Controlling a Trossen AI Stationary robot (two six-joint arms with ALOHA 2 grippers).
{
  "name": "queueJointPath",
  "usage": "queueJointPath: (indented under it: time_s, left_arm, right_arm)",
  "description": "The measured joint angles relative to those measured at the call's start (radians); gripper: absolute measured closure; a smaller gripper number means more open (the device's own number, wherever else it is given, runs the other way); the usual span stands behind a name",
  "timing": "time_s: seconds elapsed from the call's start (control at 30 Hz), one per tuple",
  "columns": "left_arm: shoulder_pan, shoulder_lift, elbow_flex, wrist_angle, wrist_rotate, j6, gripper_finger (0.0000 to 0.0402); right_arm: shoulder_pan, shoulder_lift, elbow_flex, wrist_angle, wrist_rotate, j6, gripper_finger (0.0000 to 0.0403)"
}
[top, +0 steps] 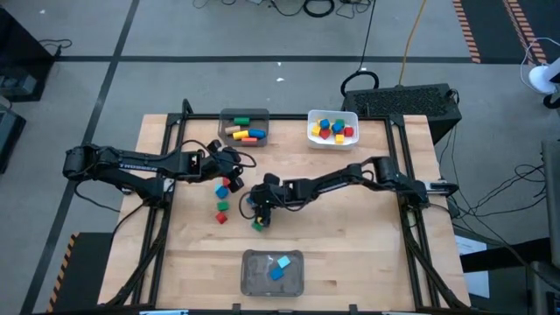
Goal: Sort blocks by size
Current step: Put the blue half circle block into the bottom black bin
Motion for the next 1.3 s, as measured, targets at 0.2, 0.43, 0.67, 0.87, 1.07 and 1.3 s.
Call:
queueJointPath:
  time_s: [0.2, 0.43, 0.67, 0.87, 1.07, 1.3]
  left_arm:
    - [0.0, 0.0, 0.0, 0.005, 0.002, 0.0, 0.0235]
    - [0.0, 0.0, 0.0, 0.007, 0.002, 0.0, 0.0235]
    - [0.0, 0.0, 0.0, 0.007, 0.002, 0.001, 0.0235]
    - [0.0, 0.0, 0.0, 0.007, 0.002, 0.001, 0.0235]
    - [0.0, 0.0, 0.0, 0.006, 0.002, 0.001, 0.0235]
    - [0.0, 0.0, 0.0, 0.004, 0.002, 0.001, 0.0235]
  right_arm:
    - [-0.017, -0.001, 0.0, 0.015, -0.001, 0.0, 0.02]
    - [-0.031, -0.001, 0.0, 0.015, -0.002, 0.0, 0.0225]
    - [-0.029, -0.001, 0.0, 0.016, -0.006, -0.019, 0.0299]
    - [-0.03, -0.002, 0.0, 0.017, -0.026, -0.027, 0.0352]
    - [-0.015, -0.021, 0.0, -0.022, -0.027, -0.029, 0.0355]
    - [0.038, -0.106, 0.0, -0.078, -0.027, -0.028, 0.0354]
